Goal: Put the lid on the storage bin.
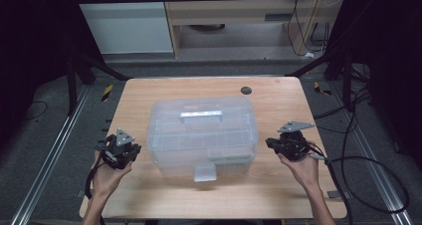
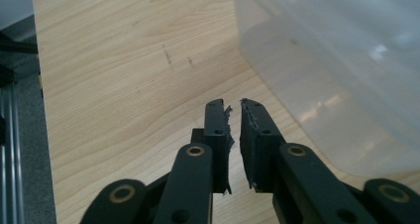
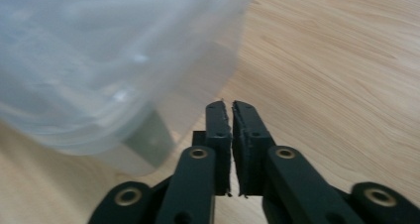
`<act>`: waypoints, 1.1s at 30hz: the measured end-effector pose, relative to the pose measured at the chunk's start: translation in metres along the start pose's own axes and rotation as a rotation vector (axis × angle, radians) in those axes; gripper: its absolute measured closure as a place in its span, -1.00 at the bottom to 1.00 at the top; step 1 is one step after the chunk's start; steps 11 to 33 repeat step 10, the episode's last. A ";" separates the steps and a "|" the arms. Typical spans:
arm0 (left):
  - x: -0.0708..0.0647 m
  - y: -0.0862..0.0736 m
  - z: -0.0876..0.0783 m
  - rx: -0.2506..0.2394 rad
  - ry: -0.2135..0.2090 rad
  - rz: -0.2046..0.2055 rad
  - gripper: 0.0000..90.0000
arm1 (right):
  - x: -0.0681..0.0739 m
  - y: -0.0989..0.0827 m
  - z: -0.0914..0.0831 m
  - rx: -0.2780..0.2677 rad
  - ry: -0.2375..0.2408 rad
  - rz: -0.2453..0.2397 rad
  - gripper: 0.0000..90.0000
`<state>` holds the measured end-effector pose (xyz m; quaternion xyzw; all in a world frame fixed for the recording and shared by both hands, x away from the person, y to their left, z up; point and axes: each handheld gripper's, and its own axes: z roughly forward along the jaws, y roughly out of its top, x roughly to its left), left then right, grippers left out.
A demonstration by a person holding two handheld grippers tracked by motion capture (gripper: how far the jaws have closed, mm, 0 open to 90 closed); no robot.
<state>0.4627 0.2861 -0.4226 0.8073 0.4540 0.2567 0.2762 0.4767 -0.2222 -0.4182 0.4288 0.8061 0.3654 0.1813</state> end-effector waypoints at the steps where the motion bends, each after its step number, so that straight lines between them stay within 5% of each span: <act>1: 0.003 -0.003 0.003 -0.005 0.013 -0.013 0.74 | -0.004 -0.002 0.001 0.000 -0.016 0.013 0.74; 6: 0.014 -0.012 0.015 -0.007 0.082 -0.049 0.41 | -0.028 -0.018 0.006 -0.035 -0.097 0.094 0.36; 10: 0.023 -0.019 0.022 -0.007 0.089 -0.089 0.20 | -0.045 -0.029 0.006 -0.074 -0.145 0.158 -0.03; 33: 0.023 -0.019 0.022 -0.007 0.089 -0.089 0.20 | -0.045 -0.029 0.006 -0.074 -0.145 0.158 -0.03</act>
